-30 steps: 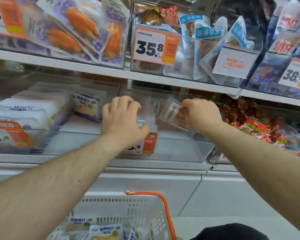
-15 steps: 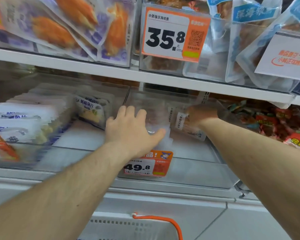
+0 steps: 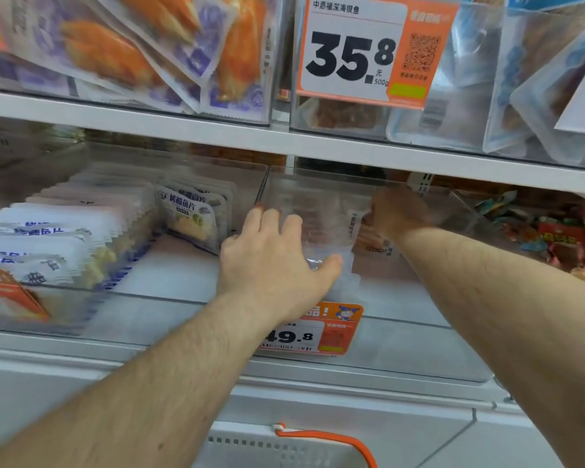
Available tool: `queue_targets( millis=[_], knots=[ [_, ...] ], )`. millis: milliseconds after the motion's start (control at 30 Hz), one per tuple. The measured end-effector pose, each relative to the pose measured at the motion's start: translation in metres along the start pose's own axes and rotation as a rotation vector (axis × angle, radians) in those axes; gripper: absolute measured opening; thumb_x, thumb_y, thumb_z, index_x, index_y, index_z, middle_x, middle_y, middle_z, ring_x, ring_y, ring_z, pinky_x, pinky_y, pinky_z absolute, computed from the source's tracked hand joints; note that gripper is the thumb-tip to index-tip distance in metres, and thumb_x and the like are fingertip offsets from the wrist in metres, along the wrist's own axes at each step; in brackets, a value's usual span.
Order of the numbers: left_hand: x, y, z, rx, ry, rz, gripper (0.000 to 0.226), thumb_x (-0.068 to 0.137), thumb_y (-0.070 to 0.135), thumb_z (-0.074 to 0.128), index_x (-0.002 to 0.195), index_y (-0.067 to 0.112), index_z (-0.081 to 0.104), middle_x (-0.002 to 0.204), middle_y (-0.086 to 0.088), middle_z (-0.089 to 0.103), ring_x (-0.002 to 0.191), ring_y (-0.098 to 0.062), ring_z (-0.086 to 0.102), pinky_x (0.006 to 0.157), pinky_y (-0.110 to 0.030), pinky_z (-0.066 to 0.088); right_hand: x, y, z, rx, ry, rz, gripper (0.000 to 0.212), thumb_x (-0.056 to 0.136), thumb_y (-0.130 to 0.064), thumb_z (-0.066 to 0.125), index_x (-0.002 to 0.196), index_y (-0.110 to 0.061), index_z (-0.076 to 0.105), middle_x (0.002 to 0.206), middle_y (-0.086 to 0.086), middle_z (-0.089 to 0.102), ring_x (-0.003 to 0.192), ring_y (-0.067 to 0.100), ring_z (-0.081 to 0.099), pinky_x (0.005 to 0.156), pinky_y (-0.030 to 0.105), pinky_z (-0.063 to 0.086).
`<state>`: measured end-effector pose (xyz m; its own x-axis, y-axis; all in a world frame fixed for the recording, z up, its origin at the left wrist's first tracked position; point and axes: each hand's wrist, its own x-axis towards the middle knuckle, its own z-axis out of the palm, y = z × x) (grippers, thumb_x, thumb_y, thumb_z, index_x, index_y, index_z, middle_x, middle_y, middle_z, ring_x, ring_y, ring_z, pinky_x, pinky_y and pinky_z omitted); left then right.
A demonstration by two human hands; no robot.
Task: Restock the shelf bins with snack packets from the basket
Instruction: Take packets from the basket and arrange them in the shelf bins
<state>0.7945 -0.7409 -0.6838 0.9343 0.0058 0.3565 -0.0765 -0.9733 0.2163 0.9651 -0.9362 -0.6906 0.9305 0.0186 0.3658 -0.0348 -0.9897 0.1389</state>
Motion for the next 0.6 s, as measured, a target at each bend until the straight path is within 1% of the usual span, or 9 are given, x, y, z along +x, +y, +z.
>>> queue_targets(
  millis=[100, 233, 333, 367, 433, 500, 567, 600],
  knots=[
    [-0.001, 0.0, -0.001, 0.001, -0.005, 0.0, 0.073, 0.085, 0.074, 0.032, 0.139, 0.026, 0.04, 0.143, 0.002, 0.04, 0.139, -0.019, 0.025, 0.103, -0.042, 0.038, 0.001, 0.001, -0.002, 0.141, -0.004, -0.031, 0.02, 0.092, -0.022, 0.067, 0.075, -0.011, 0.066, 0.071, 0.003, 0.062, 0.065, 0.019, 0.06, 0.061, 0.032, 0.054],
    [-0.001, 0.001, -0.002, 0.003, -0.012, -0.005, 0.073, 0.085, 0.074, 0.032, 0.139, 0.025, 0.039, 0.144, 0.002, 0.039, 0.14, -0.019, 0.024, 0.105, -0.043, 0.037, 0.001, 0.003, -0.001, 0.219, -0.018, -0.069, 0.013, 0.09, -0.021, 0.067, 0.082, -0.011, 0.068, 0.078, 0.003, 0.066, 0.066, 0.016, 0.059, 0.065, 0.036, 0.058],
    [0.0, 0.001, -0.002, -0.005, -0.009, -0.01, 0.072, 0.086, 0.073, 0.033, 0.139, 0.025, 0.039, 0.144, 0.002, 0.039, 0.14, -0.019, 0.024, 0.105, -0.043, 0.038, -0.001, 0.005, 0.001, 0.259, 0.002, -0.047, 0.006, 0.089, -0.017, 0.068, 0.084, -0.013, 0.067, 0.083, 0.002, 0.07, 0.065, 0.014, 0.06, 0.062, 0.032, 0.058],
    [0.0, 0.001, -0.002, -0.014, -0.011, -0.014, 0.072, 0.085, 0.073, 0.033, 0.14, 0.025, 0.039, 0.145, 0.002, 0.039, 0.141, -0.019, 0.024, 0.105, -0.043, 0.038, -0.002, 0.006, 0.001, 0.261, 0.006, -0.047, 0.007, 0.088, -0.019, 0.069, 0.085, -0.013, 0.066, 0.084, 0.0, 0.07, 0.067, 0.014, 0.06, 0.062, 0.031, 0.057],
    [0.0, 0.001, -0.003, -0.031, -0.017, -0.023, 0.072, 0.086, 0.072, 0.034, 0.14, 0.025, 0.039, 0.145, 0.003, 0.039, 0.142, -0.018, 0.023, 0.106, -0.043, 0.037, -0.005, 0.006, -0.001, 0.288, 0.004, -0.052, 0.015, 0.086, -0.026, 0.073, 0.088, -0.014, 0.065, 0.085, -0.002, 0.066, 0.071, 0.016, 0.059, 0.064, 0.028, 0.051],
    [0.0, 0.002, -0.003, -0.036, -0.019, -0.026, 0.071, 0.086, 0.071, 0.035, 0.139, 0.025, 0.04, 0.145, 0.003, 0.039, 0.142, -0.018, 0.023, 0.105, -0.042, 0.037, -0.008, 0.006, -0.003, 0.286, 0.009, -0.051, 0.019, 0.085, -0.031, 0.075, 0.089, -0.016, 0.063, 0.081, -0.004, 0.059, 0.073, 0.017, 0.057, 0.065, 0.028, 0.046],
    [0.0, 0.002, -0.004, -0.041, -0.018, -0.025, 0.07, 0.086, 0.071, 0.035, 0.139, 0.024, 0.041, 0.144, 0.003, 0.04, 0.14, -0.017, 0.024, 0.104, -0.042, 0.037, -0.011, 0.006, -0.004, 0.265, 0.018, -0.047, 0.02, 0.085, -0.032, 0.075, 0.085, -0.017, 0.061, 0.077, -0.005, 0.058, 0.074, 0.018, 0.059, 0.065, 0.029, 0.048],
    [0.0, 0.002, -0.004, -0.046, -0.02, -0.024, 0.07, 0.086, 0.071, 0.036, 0.139, 0.024, 0.041, 0.143, 0.003, 0.04, 0.14, -0.017, 0.024, 0.104, -0.042, 0.037, -0.013, 0.005, -0.006, 0.26, 0.016, -0.038, 0.02, 0.085, -0.032, 0.074, 0.087, -0.017, 0.062, 0.081, -0.003, 0.061, 0.077, 0.019, 0.06, 0.066, 0.03, 0.05]
  ],
)
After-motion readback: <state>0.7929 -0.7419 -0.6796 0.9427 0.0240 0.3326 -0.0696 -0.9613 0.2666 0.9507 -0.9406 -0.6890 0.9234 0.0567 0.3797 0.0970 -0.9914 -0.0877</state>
